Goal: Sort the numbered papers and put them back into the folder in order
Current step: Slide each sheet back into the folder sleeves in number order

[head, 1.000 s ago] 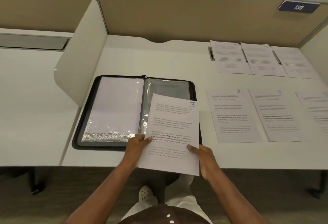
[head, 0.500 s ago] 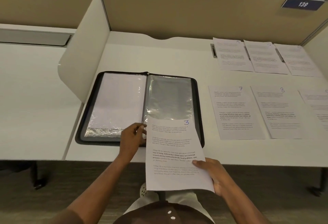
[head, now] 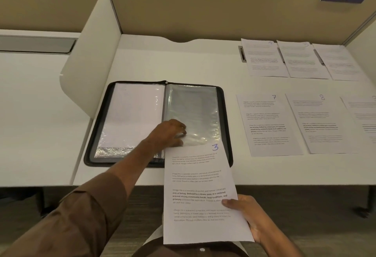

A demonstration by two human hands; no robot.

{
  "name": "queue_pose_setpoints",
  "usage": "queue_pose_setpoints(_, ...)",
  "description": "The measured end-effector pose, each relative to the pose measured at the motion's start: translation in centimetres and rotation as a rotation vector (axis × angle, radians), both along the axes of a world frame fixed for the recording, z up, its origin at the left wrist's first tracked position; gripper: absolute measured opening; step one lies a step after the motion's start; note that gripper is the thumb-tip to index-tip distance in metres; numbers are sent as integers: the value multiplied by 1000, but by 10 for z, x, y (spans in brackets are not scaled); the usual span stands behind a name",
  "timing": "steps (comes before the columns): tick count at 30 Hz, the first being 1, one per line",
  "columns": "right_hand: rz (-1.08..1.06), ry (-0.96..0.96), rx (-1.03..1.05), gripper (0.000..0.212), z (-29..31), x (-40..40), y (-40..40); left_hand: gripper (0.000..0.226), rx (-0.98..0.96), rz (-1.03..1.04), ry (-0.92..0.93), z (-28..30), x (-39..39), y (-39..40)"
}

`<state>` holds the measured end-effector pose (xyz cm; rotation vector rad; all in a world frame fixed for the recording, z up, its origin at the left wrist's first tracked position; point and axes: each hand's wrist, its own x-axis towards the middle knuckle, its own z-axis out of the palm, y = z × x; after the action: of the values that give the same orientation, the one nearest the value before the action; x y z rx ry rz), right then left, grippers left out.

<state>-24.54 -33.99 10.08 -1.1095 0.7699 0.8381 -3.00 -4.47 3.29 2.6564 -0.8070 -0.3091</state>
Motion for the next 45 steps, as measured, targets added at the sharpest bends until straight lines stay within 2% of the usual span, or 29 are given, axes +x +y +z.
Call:
queue_pose_setpoints(6,28,-26,-49,42,3,8,5,55,94,-93,52,6,6,-4)
queue_pose_setpoints(10,47,-42,-54,41,5,12,7,69,105,-77,139,6,5,-2)
queue_pose_setpoints(13,64,-30,-53,44,7,14,7,70,105,-72,123,4,0,0)
queue_pose_setpoints(17,87,-5,-36,45,7,14,2,63,39,-56,65,-1,-7,3)
queue_pose_setpoints(23,115,-3,-30,41,4,6,-6,42,-87,51,102,-4,-15,2)
queue_pose_setpoints(27,131,3,-5,37,1,2,-5,51,-110,89,125,-2,-14,1)
queue_pose_setpoints(35,263,6,-22,32,4,0,10,17,-113,73,96,-3,-11,2)
queue_pose_setpoints(45,422,-22,-56,31,-2,10,27,19,-118,110,63,-2,-16,4)
